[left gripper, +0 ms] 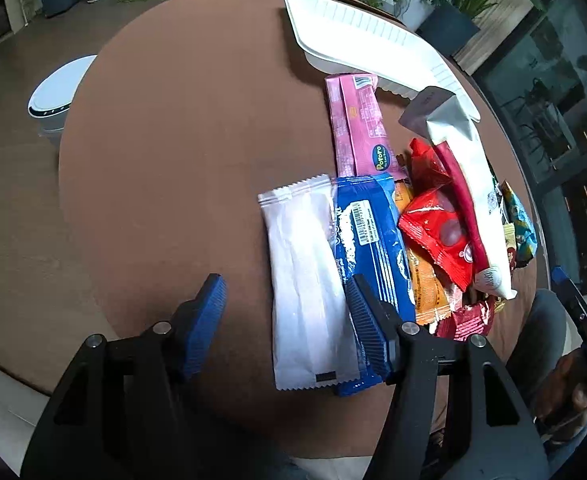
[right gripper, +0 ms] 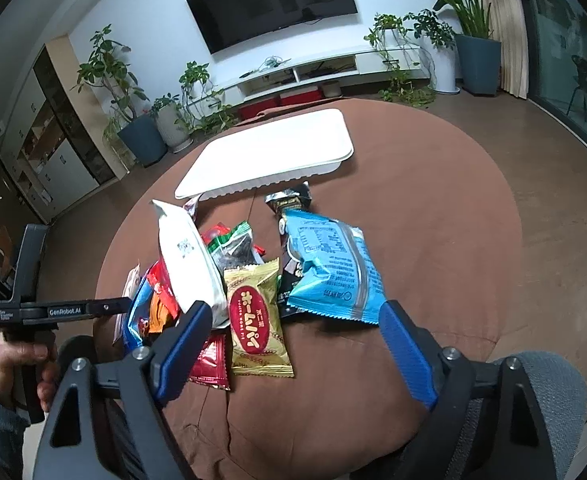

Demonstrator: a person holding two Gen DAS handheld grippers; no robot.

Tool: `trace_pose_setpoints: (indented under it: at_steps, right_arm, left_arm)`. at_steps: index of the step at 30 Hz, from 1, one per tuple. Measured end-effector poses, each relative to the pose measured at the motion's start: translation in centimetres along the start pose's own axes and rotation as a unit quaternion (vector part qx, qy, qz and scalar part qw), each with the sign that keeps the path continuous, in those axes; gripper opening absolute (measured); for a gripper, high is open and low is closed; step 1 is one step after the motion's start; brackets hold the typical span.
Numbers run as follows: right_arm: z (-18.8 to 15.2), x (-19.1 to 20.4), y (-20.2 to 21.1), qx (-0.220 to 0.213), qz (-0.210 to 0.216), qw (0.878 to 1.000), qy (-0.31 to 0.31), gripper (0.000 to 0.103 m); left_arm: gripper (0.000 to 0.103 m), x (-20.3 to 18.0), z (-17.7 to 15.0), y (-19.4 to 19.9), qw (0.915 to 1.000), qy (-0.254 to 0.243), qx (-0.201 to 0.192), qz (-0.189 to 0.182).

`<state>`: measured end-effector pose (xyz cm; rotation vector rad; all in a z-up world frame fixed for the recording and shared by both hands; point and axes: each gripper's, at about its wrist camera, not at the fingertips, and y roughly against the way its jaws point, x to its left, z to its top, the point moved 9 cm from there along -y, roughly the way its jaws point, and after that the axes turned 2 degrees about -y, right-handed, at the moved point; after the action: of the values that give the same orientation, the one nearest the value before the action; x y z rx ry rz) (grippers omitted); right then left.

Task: Organize snacks
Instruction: 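Grasp the white wrapped pastry packet with the left gripper, then grasp the white bag with red stripe with the right gripper while the left holds the white packet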

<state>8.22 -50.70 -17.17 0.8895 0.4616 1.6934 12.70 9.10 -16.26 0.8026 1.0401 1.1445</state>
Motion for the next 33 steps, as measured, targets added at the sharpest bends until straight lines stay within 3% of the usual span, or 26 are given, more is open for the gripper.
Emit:
trace_pose_setpoints:
  at_steps: [2,5,7,10,19,24,30,33]
  right_arm:
    - [-0.1,0.1,-0.2,0.003,-0.002,1.000,0.003,0.088]
    - [-0.1,0.2,-0.2,0.008,-0.001,1.000,0.005,0.088]
    - [-0.2,0.2,-0.3,0.009,-0.001,1.000,0.006,0.088]
    - [-0.1,0.3,-0.3,0.010,-0.003,1.000,0.010,0.088]
    - [0.2,2.4,-0.5,0.008,-0.004,0.999,0.044,0.088]
    - [0.1,6.1,-0.9,0.023,0.029,0.997,0.073,0.085]
    - [-1.7,12.2,-2.5,0.076,0.103,0.986,0.109,0.071]
    - [-1.5,13.1,-3.3,0.086,0.114,0.984,0.111,0.064]
  left_arm:
    - [0.046,-0.4,0.3,-0.5,0.9999,-0.016,0.003,0.001]
    - [0.043,-0.8,0.5,-0.7,0.9990,-0.040,0.005,0.021]
    - [0.033,-0.8,0.9,-0.9,0.9991,-0.040,0.005,0.015]
    - [0.027,-0.8,1.5,-1.2,0.9991,-0.042,0.006,0.003]
    - [0.026,-2.5,1.4,-1.9,0.9940,-0.104,0.017,0.028]
    - [0.026,-3.3,1.4,-2.5,0.9905,-0.129,0.008,0.048]
    - [0.024,-1.8,1.4,-2.1,0.9934,-0.111,-0.001,0.028]
    - [0.024,-1.2,1.2,-1.7,0.9948,-0.101,-0.008,0.016]
